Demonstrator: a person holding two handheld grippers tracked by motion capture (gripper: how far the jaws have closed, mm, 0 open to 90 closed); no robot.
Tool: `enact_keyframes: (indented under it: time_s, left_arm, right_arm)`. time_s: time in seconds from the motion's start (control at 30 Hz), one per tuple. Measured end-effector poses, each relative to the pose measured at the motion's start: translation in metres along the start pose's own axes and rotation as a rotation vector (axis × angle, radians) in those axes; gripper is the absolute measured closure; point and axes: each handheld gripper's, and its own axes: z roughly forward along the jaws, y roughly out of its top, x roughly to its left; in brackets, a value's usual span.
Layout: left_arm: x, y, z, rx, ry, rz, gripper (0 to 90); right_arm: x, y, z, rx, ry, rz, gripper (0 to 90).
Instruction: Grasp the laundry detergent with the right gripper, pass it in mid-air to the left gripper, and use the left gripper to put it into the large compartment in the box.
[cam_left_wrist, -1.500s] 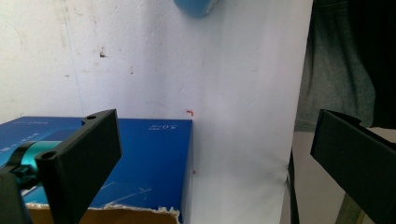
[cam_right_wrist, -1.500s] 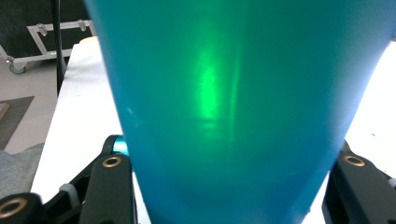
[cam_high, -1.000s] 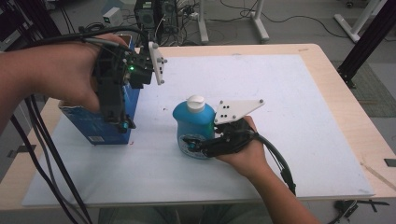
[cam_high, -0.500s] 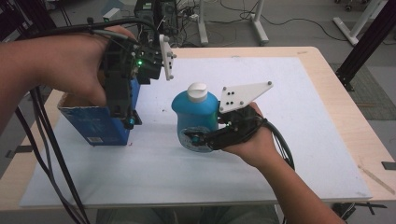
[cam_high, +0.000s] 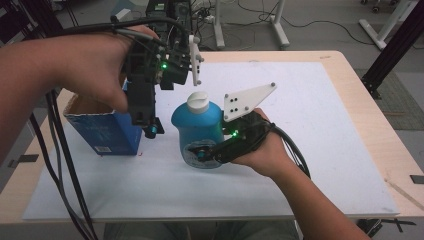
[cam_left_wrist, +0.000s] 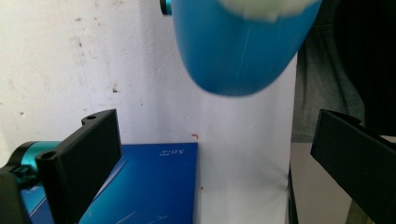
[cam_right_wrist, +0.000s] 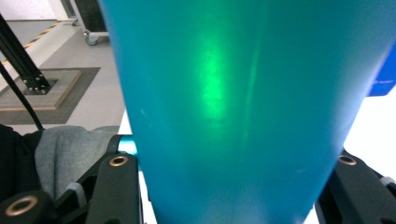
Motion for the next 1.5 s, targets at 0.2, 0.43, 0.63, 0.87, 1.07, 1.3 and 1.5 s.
enact_keyframes:
  time_s: [0.2, 0.43, 0.63, 0.87, 1.07, 1.3, 1.5]
  left_arm:
    - [-0.001, 0.005, 0.001, -0.005, -0.002, 0.003, 1.8]
    - [-0.002, 0.009, 0.003, 0.0, -0.004, 0.001, 1.8]
    - [-0.002, 0.009, 0.007, -0.002, -0.009, -0.006, 1.8]
    - [-0.002, 0.011, 0.011, 0.001, -0.01, -0.008, 1.8]
    - [-0.002, 0.013, 0.014, 0.006, -0.012, -0.008, 1.9]
    - [-0.001, 0.013, 0.018, 0.014, -0.024, -0.026, 1.9]
    - [0.0, 0.014, 0.02, 0.016, -0.034, -0.027, 3.3]
  right_arm:
    - [-0.001, 0.004, 0.012, -0.004, 0.018, -0.005, 46.0]
    - [-0.002, 0.011, 0.023, -0.008, 0.019, -0.007, 46.1]
    - [-0.003, 0.015, 0.032, -0.012, 0.022, -0.004, 46.3]
    - [-0.004, 0.017, 0.035, -0.021, 0.022, 0.001, 46.4]
    - [-0.004, 0.018, 0.036, -0.03, 0.021, 0.001, 46.4]
    - [-0.004, 0.02, 0.037, -0.036, 0.02, 0.004, 46.4]
    - [-0.004, 0.02, 0.037, -0.035, 0.026, 0.01, 46.4]
